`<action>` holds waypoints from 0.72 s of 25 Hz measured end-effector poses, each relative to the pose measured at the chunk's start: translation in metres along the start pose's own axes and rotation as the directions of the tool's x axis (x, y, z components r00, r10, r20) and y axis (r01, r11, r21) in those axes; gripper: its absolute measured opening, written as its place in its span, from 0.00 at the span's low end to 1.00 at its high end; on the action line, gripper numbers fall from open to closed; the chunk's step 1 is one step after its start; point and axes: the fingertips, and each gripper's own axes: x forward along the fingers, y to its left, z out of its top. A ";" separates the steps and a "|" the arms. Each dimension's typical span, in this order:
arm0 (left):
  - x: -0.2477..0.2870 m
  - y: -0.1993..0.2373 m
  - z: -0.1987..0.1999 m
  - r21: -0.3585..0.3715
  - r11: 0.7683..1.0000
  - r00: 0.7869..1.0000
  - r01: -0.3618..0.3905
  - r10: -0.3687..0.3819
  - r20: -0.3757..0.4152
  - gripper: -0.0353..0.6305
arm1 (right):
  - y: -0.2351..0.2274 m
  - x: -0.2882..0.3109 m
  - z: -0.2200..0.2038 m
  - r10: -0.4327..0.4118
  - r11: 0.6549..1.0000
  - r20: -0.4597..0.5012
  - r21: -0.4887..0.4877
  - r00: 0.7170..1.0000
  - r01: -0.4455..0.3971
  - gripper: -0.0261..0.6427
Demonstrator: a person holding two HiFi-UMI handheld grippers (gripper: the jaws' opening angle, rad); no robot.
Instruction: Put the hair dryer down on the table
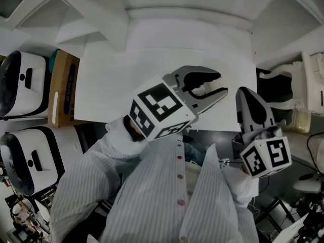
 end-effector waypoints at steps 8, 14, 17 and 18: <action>-0.025 -0.012 0.020 0.076 0.996 0.996 -0.054 0.049 0.068 0.07 | 0.012 -0.006 0.019 0.033 0.999 0.061 -0.033 0.998 -0.032 0.06; -0.034 -0.013 0.020 0.083 0.995 0.996 -0.061 0.055 0.069 0.07 | 0.012 -0.007 0.027 0.035 0.998 0.080 -0.050 0.996 -0.031 0.06; -0.036 -0.014 0.020 0.085 0.995 0.996 -0.054 0.048 0.072 0.07 | 0.016 -0.006 0.027 0.047 0.997 0.076 -0.057 0.996 -0.043 0.06; -0.036 -0.014 0.021 0.084 0.995 0.996 -0.050 0.044 0.074 0.07 | 0.017 -0.005 0.027 0.052 0.997 0.075 -0.059 0.996 -0.047 0.06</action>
